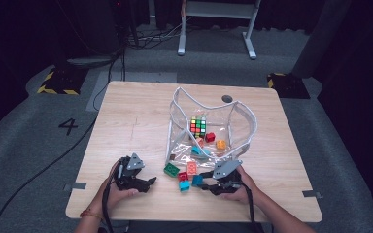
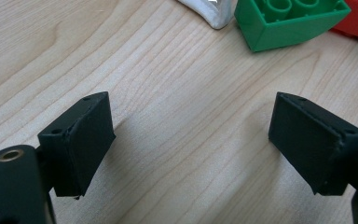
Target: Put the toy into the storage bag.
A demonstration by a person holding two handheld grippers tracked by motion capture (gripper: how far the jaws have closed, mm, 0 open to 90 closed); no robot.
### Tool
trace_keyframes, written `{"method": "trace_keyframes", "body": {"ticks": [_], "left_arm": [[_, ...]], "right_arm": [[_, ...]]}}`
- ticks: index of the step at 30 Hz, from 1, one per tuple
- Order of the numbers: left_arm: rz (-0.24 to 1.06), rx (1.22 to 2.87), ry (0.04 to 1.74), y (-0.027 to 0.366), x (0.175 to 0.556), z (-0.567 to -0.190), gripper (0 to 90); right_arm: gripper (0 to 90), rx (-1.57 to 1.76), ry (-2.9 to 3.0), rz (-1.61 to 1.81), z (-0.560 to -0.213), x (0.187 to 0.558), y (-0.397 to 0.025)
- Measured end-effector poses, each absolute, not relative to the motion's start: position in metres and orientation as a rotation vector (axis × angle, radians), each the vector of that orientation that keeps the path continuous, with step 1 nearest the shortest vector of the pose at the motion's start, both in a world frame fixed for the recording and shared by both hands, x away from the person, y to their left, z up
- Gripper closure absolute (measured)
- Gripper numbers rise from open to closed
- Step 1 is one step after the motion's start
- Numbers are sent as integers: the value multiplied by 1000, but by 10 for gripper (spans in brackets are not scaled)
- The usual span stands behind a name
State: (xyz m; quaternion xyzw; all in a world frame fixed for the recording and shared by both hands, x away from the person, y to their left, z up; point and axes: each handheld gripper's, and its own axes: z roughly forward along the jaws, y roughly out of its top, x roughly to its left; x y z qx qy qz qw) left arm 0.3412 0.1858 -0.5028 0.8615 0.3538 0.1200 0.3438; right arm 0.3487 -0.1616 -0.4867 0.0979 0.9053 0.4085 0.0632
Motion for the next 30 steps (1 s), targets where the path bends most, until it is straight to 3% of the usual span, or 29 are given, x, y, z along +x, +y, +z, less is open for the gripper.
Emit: {"method": "trace_keyframes", "body": {"ticks": [30], "left_arm": [[327, 2241, 920, 186, 341, -503, 142]], "right_arm": [[592, 411, 2621, 1252, -458, 350, -241]]}}
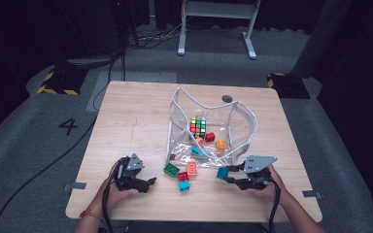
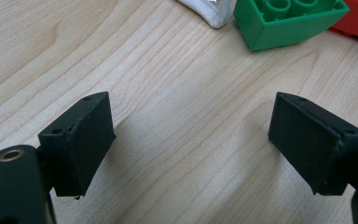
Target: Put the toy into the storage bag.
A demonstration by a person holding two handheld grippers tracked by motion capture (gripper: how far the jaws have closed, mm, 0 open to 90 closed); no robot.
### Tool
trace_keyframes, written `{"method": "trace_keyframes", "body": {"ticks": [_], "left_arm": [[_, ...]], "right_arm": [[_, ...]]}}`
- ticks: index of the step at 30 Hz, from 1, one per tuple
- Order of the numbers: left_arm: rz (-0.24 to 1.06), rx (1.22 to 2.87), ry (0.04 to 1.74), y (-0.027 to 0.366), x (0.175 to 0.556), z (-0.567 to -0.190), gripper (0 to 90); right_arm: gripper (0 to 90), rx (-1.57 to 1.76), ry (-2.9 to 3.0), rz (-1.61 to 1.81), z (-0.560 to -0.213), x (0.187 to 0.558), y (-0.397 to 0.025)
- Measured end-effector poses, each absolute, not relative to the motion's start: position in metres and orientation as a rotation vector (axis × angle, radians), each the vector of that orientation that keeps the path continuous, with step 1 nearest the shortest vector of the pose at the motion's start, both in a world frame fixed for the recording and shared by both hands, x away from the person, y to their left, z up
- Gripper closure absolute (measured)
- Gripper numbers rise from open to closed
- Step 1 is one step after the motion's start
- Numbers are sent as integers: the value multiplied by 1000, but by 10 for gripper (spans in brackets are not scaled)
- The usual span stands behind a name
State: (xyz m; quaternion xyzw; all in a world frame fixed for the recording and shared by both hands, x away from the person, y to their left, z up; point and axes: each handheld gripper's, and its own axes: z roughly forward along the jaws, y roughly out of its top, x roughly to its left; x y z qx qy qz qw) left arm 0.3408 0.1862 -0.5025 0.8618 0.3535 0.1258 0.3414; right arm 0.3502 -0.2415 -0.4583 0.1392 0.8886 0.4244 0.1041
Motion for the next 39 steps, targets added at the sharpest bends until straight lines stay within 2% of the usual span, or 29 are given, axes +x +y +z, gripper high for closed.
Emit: {"method": "trace_keyframes", "body": {"ticks": [20, 28, 39], "left_arm": [[319, 2237, 918, 186, 342, -503, 140], [323, 2240, 911, 186, 342, -503, 139], [323, 2240, 911, 186, 342, -503, 139]], "right_arm": [[592, 630, 2427, 1224, -439, 367, -325], [592, 728, 2312, 1201, -413, 394, -351], [592, 777, 2201, 1236, -370, 431, -358]]}}
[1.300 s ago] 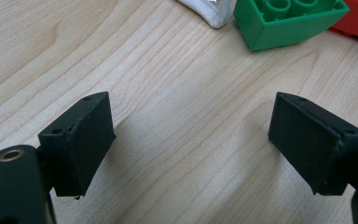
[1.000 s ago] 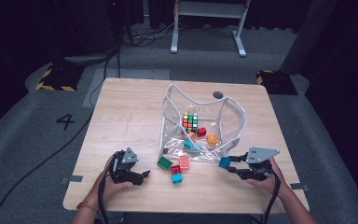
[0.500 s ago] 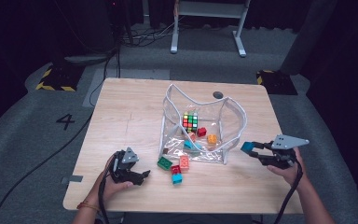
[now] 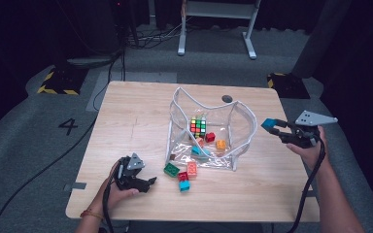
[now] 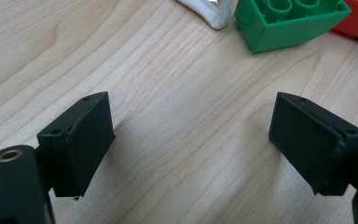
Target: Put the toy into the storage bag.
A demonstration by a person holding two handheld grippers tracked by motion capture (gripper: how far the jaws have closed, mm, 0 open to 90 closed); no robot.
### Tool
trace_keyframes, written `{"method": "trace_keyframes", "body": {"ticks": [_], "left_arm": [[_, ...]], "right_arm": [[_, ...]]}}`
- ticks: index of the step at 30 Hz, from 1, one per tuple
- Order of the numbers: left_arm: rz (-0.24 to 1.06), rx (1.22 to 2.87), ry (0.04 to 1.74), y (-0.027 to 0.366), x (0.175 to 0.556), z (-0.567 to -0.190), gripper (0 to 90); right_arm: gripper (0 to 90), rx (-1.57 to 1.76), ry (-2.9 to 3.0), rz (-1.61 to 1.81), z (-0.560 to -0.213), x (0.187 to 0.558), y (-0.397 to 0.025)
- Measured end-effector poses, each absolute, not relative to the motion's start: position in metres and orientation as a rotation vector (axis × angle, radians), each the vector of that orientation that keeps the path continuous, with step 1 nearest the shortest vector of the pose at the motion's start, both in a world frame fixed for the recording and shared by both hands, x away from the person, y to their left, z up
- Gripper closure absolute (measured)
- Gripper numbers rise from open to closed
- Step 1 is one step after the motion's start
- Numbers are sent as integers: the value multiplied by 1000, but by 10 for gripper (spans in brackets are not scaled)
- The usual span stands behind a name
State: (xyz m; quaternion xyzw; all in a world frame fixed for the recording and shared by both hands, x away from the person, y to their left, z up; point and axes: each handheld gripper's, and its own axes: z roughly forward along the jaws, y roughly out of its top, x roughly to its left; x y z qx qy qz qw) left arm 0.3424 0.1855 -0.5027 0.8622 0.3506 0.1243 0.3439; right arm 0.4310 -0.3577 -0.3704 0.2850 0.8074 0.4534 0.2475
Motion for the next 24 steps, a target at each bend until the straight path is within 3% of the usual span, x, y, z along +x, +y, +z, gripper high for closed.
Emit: {"method": "trace_keyframes", "body": {"ticks": [24], "left_arm": [[324, 2241, 910, 186, 343, -503, 138]], "right_arm": [[592, 737, 2181, 1244, -316, 466, -330]]}}
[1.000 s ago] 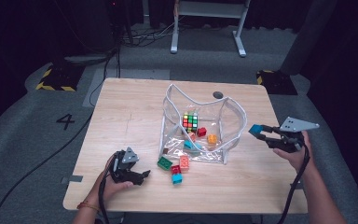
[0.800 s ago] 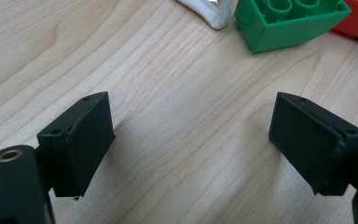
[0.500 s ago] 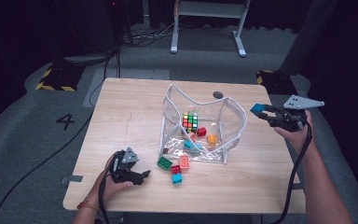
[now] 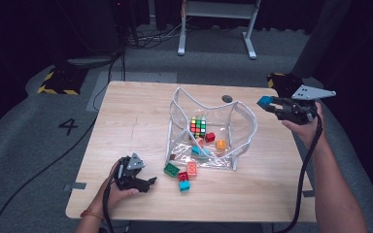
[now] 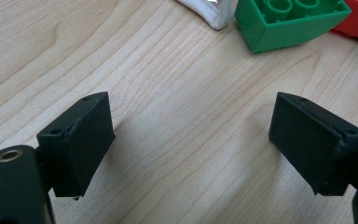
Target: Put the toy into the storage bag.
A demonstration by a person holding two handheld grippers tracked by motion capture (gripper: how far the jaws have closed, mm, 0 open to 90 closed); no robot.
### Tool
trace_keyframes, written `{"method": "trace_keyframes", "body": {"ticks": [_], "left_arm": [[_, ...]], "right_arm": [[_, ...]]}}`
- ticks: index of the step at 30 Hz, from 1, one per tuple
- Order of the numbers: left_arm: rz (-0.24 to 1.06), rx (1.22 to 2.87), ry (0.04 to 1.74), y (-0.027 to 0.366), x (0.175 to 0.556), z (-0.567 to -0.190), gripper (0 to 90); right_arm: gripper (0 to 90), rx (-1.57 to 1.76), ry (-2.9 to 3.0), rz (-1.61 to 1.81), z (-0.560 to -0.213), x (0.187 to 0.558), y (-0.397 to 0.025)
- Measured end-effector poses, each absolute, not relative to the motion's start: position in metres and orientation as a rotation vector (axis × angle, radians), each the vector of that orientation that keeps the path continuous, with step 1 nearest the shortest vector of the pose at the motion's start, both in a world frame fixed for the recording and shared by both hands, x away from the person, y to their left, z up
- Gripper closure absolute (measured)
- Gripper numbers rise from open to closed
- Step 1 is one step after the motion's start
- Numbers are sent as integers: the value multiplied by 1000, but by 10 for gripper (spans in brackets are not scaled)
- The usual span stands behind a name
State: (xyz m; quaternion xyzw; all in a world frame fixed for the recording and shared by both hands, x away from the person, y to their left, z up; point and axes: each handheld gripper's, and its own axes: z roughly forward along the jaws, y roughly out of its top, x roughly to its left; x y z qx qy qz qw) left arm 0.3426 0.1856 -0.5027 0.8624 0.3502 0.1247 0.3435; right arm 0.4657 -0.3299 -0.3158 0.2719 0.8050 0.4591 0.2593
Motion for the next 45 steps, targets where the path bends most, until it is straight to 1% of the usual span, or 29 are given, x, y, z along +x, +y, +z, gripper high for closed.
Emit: {"method": "trace_keyframes", "body": {"ticks": [9, 24, 33, 40, 45], "left_arm": [[321, 2239, 911, 185, 342, -503, 138], [321, 2239, 911, 185, 342, -503, 139], [321, 2239, 911, 185, 342, -503, 139], [321, 2239, 911, 185, 342, -503, 138], [324, 2241, 910, 186, 343, -503, 138]], "right_arm": [[592, 648, 2243, 1277, -306, 464, -294], [592, 439, 2411, 1227, -316, 466, -234], [592, 327, 2497, 1198, -316, 464, -204], [592, 239, 2558, 1112, -321, 459, -182], [592, 210, 2613, 1019, -323, 461, -173]]}}
